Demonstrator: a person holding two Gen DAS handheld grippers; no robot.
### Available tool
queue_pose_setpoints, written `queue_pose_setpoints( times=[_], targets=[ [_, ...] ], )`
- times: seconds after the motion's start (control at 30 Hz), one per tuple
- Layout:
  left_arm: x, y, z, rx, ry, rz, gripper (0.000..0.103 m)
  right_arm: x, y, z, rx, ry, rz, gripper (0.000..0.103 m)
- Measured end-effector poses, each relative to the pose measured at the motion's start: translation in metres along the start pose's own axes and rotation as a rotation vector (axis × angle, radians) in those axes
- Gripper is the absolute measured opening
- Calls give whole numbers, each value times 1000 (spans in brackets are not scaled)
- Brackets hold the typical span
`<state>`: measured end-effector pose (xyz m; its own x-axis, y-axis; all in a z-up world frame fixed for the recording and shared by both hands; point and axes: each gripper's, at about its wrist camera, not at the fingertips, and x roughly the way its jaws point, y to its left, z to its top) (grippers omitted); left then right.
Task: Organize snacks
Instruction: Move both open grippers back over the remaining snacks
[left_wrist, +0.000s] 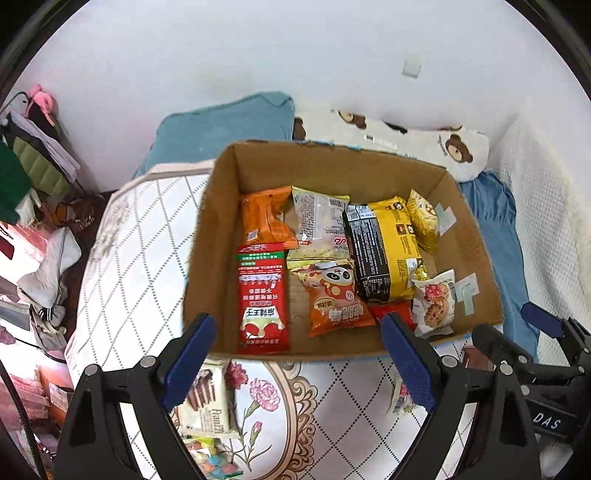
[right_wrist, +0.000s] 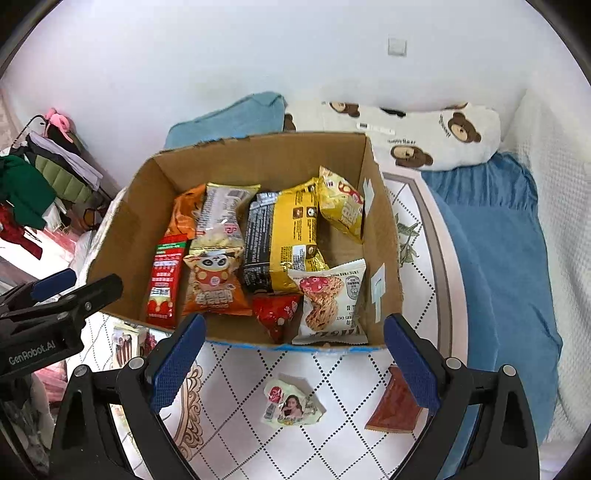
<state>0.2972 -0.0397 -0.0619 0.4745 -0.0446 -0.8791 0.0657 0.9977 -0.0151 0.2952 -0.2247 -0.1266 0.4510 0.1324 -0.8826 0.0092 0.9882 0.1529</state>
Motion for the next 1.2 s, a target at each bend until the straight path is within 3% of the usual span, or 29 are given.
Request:
queue_pose_setpoints(
  times=[0.4, 0.67, 0.83, 0.97, 1.2],
  targets=[
    [-78, -1, -43, 22, -167, -11, 92, -84, 19, -38, -12, -178, -14, 99],
    [-101, -4, -63, 13, -203, -23, 92, -119, 21, -64, 27, -234, 34, 99],
    [-73, -17, -73, 3, -123, -15, 92, -107, -16, -80, 141, -181, 113, 99],
    [-38, -42, -82, 30, -37, -12, 92, -76, -70, -93, 240, -100, 99, 99],
    [56, -92, -93, 39, 189, -61, 92, 7, -147, -110, 347, 60, 72, 99]
  ],
)
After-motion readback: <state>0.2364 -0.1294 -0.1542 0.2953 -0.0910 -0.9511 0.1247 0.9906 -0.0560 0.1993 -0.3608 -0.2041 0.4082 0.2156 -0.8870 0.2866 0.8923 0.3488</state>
